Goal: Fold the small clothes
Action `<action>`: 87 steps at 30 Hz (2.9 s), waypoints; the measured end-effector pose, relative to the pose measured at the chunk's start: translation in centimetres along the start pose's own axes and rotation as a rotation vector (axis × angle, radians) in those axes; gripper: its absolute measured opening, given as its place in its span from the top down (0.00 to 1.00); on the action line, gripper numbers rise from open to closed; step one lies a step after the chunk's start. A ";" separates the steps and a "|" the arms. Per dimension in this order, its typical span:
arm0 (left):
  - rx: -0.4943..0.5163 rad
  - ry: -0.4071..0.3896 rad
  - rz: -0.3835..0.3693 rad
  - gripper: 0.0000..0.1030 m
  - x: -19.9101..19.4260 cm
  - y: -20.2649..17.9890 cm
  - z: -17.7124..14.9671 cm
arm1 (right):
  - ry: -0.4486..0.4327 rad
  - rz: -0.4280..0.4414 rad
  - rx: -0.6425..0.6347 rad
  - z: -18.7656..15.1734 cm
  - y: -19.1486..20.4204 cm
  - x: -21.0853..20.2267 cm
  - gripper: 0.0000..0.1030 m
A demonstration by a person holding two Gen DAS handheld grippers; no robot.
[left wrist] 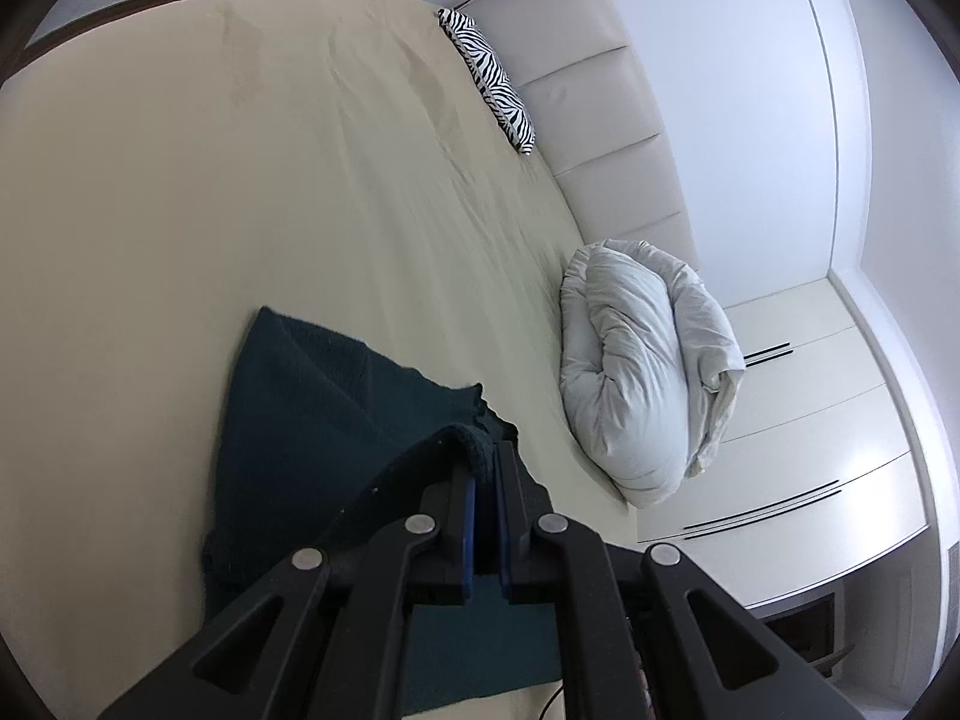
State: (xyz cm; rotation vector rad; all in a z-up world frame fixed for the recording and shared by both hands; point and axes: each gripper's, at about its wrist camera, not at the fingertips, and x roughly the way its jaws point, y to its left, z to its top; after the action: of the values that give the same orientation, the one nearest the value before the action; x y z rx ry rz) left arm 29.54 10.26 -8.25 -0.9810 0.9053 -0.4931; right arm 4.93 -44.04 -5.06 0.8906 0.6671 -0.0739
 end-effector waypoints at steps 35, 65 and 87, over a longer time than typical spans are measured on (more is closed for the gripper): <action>0.251 -0.019 0.311 0.57 1.9 2.8 -6.7 | -0.004 -0.212 -0.337 -3.2 -1.6 4.6 0.36; 0.489 -0.032 0.502 0.89 1.2 3.7 -9.8 | 0.069 -0.344 -0.443 -10.3 -3.0 2.9 0.38; 0.407 -0.074 0.477 0.91 -1.5 6.6 -11.1 | 0.077 -0.405 -0.523 -11.4 -2.1 2.2 0.74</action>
State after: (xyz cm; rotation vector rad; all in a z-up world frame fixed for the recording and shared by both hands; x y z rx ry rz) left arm 19.28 9.08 -16.08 -0.3902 0.8922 -0.2169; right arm 0.19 -36.53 -12.80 0.2485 0.8809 -0.2173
